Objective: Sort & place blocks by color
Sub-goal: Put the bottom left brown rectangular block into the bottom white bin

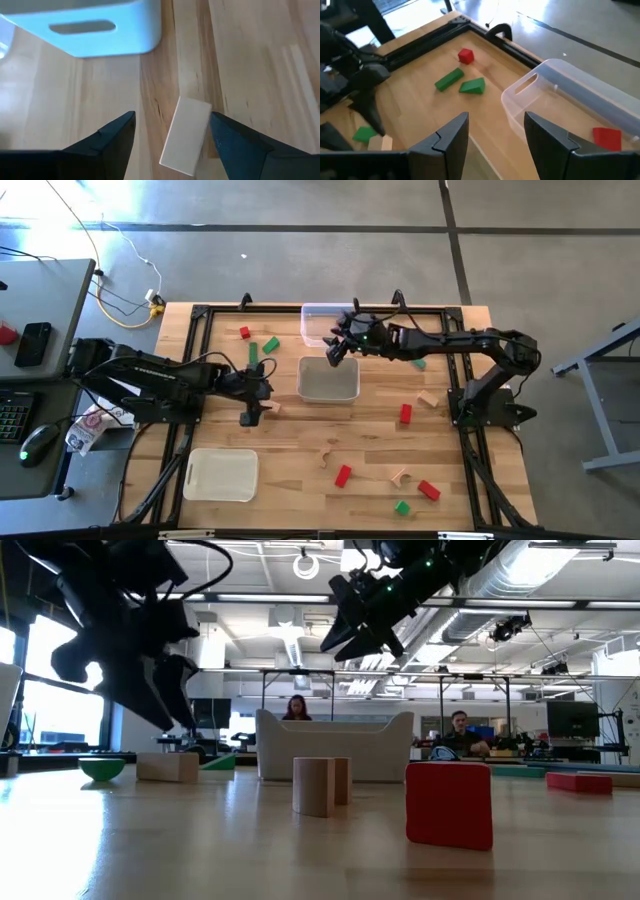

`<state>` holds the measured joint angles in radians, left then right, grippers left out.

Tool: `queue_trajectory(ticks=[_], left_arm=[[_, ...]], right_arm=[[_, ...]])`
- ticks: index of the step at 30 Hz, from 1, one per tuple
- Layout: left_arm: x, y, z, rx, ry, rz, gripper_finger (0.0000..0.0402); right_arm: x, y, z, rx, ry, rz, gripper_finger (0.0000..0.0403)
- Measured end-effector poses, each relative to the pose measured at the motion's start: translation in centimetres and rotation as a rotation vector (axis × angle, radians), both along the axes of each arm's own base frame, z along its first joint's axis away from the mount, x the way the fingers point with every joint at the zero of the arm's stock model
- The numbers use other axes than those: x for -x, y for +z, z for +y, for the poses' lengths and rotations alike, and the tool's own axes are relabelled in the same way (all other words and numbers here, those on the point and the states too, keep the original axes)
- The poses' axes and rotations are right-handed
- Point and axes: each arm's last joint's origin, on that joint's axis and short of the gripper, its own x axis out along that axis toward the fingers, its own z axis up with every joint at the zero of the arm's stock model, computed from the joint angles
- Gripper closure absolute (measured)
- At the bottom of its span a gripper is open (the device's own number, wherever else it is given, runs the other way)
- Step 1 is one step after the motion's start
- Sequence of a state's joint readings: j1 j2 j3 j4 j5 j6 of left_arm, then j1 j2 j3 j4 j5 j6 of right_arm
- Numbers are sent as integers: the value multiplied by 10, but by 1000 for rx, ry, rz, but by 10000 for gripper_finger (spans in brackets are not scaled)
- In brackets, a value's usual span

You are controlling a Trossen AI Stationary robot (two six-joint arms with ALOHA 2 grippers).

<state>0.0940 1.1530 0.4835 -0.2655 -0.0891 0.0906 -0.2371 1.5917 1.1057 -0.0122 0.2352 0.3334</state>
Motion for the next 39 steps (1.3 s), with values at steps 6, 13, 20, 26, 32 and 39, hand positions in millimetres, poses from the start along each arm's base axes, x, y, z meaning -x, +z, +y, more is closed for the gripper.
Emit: queue_trajectory(ticks=[6, 13, 20, 26, 32, 39], left_arm=[[-3, -9, 0, 6, -1, 51, 158], [-5, -17, -1, 49, -29, 88, 158], [-7, -28, -1, 55, -27, 146, 158], [-8, -37, 0, 42, -14, 196, 169], [-10, -39, 0, 54, -13, 193, 238], [-11, -37, 0, 31, -1, 175, 301]], right_arm=[[0, -1, 4, -4, 10, 14, 224], [2, -5, 4, -22, 5, 49, 224], [3, -9, 8, -49, 2, 88, 224], [0, -9, 20, -46, 38, 90, 224], [-2, -9, 35, -44, 81, 91, 224], [-4, -9, 54, -17, 98, 102, 224]])
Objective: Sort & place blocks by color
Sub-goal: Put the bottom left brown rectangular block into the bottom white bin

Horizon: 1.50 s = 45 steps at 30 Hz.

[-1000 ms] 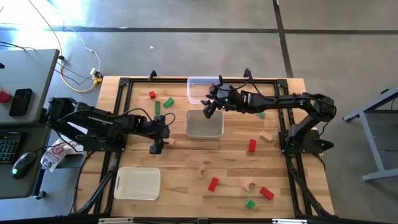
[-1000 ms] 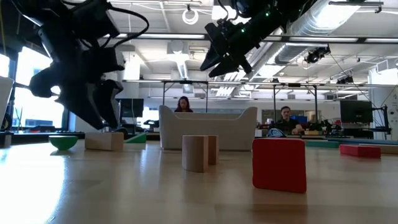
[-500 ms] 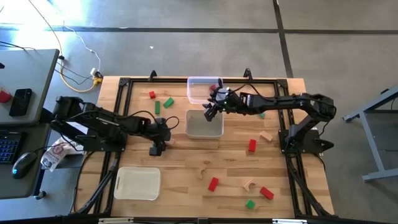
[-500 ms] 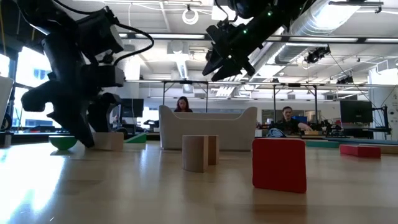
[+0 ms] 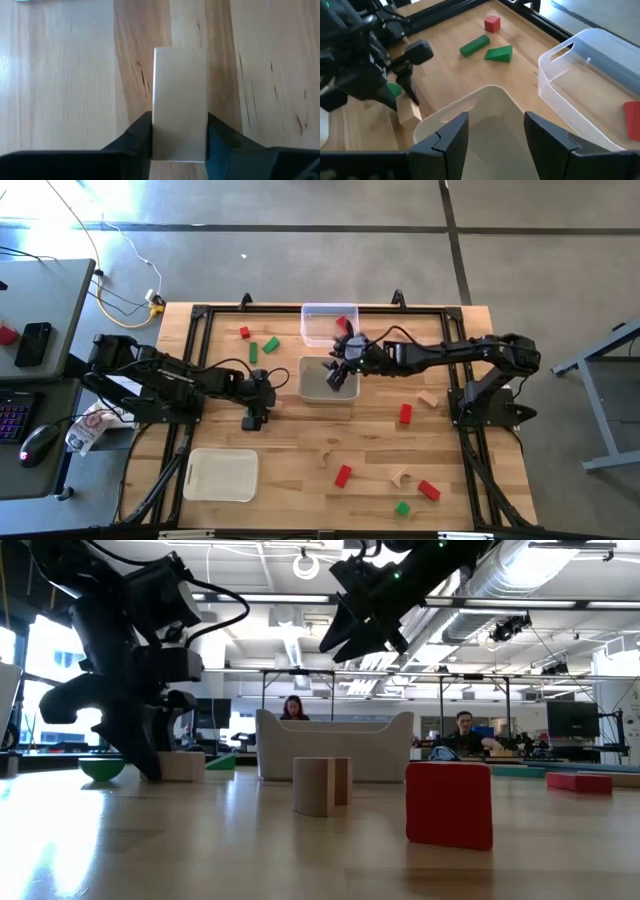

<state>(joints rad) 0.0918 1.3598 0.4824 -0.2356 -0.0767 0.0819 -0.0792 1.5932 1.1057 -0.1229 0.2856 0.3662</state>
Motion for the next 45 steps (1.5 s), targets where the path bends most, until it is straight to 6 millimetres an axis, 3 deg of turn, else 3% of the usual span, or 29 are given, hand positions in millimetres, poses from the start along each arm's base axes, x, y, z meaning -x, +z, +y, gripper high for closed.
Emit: queue_trajectory(ticks=[12, 21, 33, 39, 45], left_arm=[[-2, 4, -8, -18, 12, -6, 297], [-18, 31, -22, -82, -49, 10, 296], [-19, 69, -61, -222, -144, 135, 298], [-10, 88, -84, -211, -130, 187, 298], [15, 100, -105, -161, -78, 168, 297]], right_arm=[[8, -10, 22, 24, -47, 131, 224], [14, -15, 34, 59, -73, 208, 224], [25, -23, 36, 81, -128, 326, 224], [30, -24, 34, 146, -201, 366, 224], [34, -26, 33, 176, -219, 410, 224]])
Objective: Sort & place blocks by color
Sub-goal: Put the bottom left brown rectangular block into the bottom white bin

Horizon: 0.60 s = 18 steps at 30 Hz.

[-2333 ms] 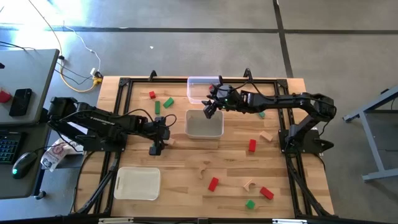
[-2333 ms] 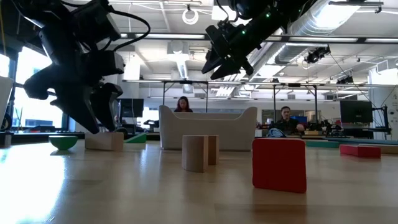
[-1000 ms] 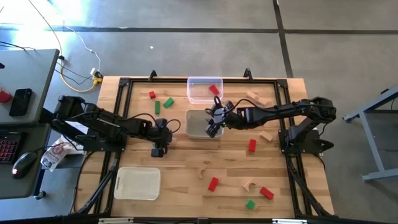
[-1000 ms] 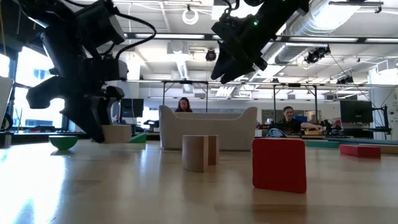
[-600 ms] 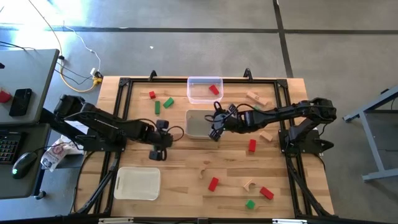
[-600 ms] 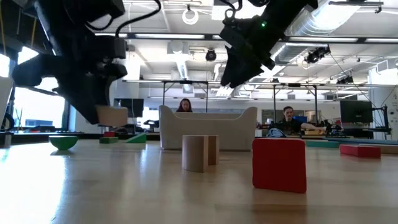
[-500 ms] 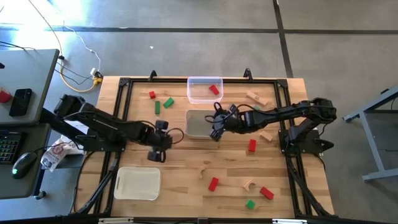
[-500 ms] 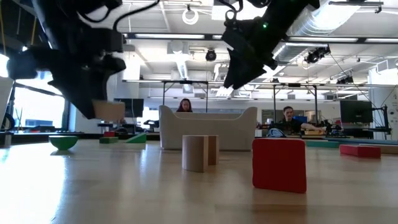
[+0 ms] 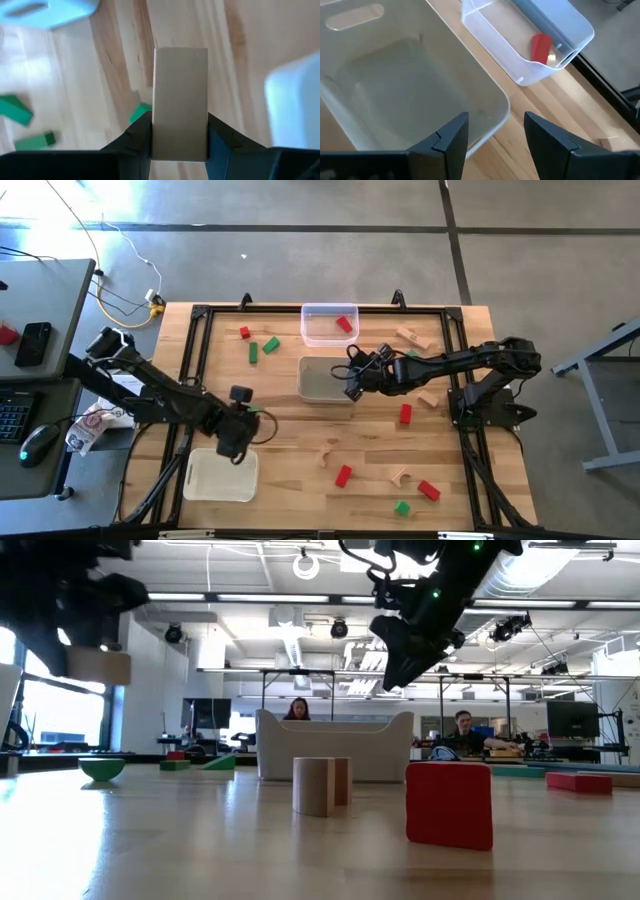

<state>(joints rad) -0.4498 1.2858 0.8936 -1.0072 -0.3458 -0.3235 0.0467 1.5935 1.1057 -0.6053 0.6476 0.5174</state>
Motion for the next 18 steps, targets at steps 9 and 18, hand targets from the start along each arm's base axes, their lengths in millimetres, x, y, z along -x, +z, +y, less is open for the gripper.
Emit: queue_trajectory(ticks=[9, 18], left_arm=[[33, 26, -27, 211, 108, -186, 296], [48, 23, -52, 292, 162, -197, 296]], right_arm=[[4, 0, -3, 64, -69, 17, 224], [7, 1, -18, 121, -232, -49, 224]])
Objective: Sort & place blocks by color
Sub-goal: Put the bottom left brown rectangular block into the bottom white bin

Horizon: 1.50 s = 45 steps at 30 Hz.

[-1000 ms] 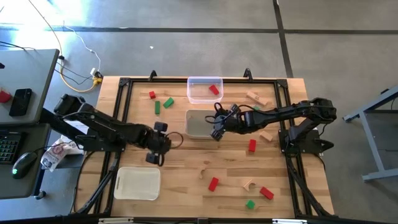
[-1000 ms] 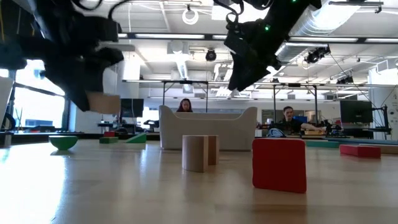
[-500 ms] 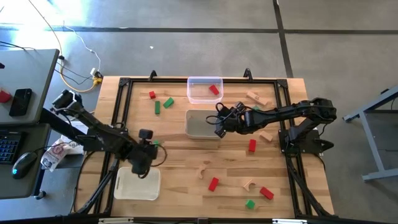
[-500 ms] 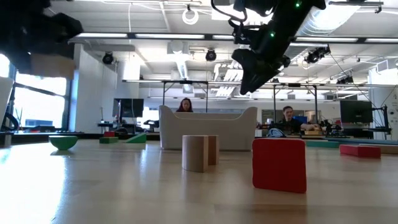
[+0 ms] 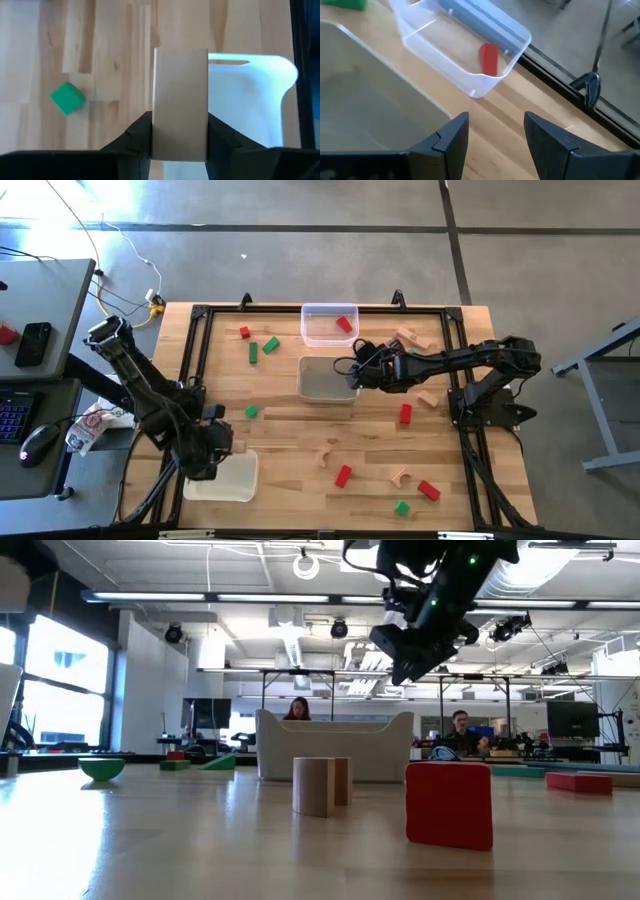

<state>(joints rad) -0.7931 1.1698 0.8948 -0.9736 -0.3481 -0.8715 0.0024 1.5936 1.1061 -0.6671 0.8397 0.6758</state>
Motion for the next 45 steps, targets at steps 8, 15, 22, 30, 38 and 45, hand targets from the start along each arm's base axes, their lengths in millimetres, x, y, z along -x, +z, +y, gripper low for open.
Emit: queue_trajectory(ticks=[8, 15, 22, 30, 38, 45], left_arm=[[-1, -25, -24, -21, 41, 95, 296], [-5, -44, -38, -3, 68, 199, 292], [-10, -53, -47, 61, 60, 239, 289], [-11, -59, -50, 69, 55, 293, 265], [-12, -63, -50, 64, 66, 313, 249], [-14, -63, -47, 96, 133, 348, 216]], right_arm=[[3, -1, -16, -26, -41, 21, 224], [6, -2, -26, -46, -51, 55, 224], [9, -4, -31, -60, -65, 90, 224], [19, -8, -37, -155, -73, 179, 224], [26, -10, -43, -219, -88, 235, 224], [32, -11, -51, -235, -116, 277, 224]])
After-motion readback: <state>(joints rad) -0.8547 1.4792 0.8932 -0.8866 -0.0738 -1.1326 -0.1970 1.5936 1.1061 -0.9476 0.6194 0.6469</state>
